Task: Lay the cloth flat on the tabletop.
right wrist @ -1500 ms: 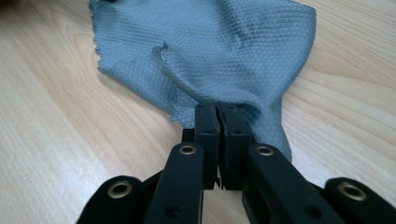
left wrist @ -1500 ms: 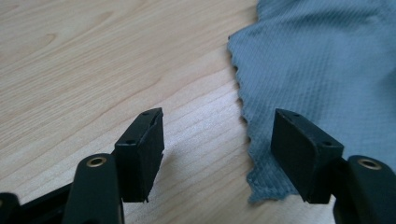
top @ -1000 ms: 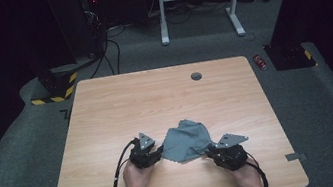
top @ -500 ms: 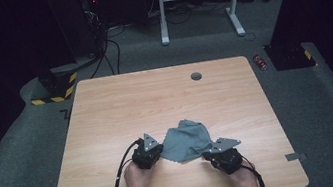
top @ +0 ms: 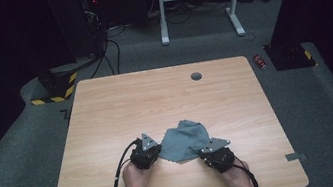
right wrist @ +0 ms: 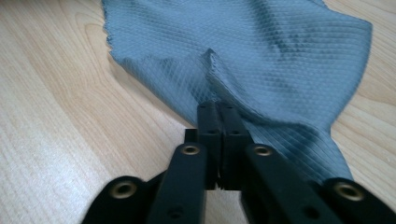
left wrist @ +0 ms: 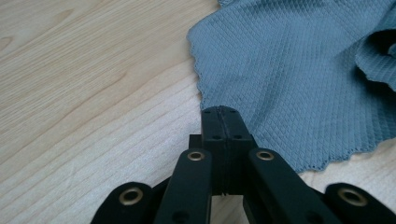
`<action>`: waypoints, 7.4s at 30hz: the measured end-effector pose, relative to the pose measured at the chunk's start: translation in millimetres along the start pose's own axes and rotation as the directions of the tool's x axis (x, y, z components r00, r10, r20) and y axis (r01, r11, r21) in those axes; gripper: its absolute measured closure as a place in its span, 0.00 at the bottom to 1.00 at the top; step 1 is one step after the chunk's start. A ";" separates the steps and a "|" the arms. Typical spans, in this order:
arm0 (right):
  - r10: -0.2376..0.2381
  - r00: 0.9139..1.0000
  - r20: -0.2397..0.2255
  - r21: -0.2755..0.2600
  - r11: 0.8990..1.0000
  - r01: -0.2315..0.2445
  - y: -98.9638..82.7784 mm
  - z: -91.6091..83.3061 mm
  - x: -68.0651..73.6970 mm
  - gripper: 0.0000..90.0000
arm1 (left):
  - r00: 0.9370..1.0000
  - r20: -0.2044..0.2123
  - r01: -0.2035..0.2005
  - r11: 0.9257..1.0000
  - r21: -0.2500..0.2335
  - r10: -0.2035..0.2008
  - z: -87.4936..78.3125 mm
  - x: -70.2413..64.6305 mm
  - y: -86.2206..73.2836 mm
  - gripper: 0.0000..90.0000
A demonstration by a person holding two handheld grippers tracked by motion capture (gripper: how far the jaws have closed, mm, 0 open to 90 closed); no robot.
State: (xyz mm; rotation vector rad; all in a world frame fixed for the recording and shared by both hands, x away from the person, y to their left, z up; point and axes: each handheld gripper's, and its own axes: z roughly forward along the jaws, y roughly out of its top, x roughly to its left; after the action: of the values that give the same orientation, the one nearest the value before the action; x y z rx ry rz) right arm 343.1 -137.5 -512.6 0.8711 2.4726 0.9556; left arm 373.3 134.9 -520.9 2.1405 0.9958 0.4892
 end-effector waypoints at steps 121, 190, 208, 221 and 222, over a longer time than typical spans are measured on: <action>0.122 0.993 0.001 0.088 0.989 -0.121 58.8 59.0 -37.0 0.80 | 0.994 0.039 0.093 0.988 0.123 -0.098 12.9 14.0 38.4 0.62; -0.092 0.993 -0.071 0.066 0.993 0.097 44.7 39.4 -0.3 0.96 | 0.992 0.032 0.117 0.983 0.144 -0.122 13.1 51.3 51.5 0.70; 0.007 1.000 -0.006 0.000 1.000 -0.007 49.3 26.4 -11.0 0.76 | 0.965 0.262 -0.047 0.987 0.157 0.004 1.5 -4.7 37.8 0.84; 0.033 0.999 -0.040 0.039 0.999 -0.032 42.2 35.9 -16.1 0.81 | 0.992 -0.018 0.123 0.981 0.148 -0.122 3.3 37.9 39.5 0.66; 0.051 0.998 -0.031 0.023 0.998 -0.050 43.0 32.8 -19.4 0.81 | 0.992 -0.022 0.129 0.979 0.156 -0.127 6.5 37.4 39.2 0.65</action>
State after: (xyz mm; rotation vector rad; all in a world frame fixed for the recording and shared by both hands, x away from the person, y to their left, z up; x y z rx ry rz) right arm 392.5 -109.3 -504.1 0.9371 2.5031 0.9676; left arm 420.5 143.4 -494.8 2.1962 1.2055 0.3721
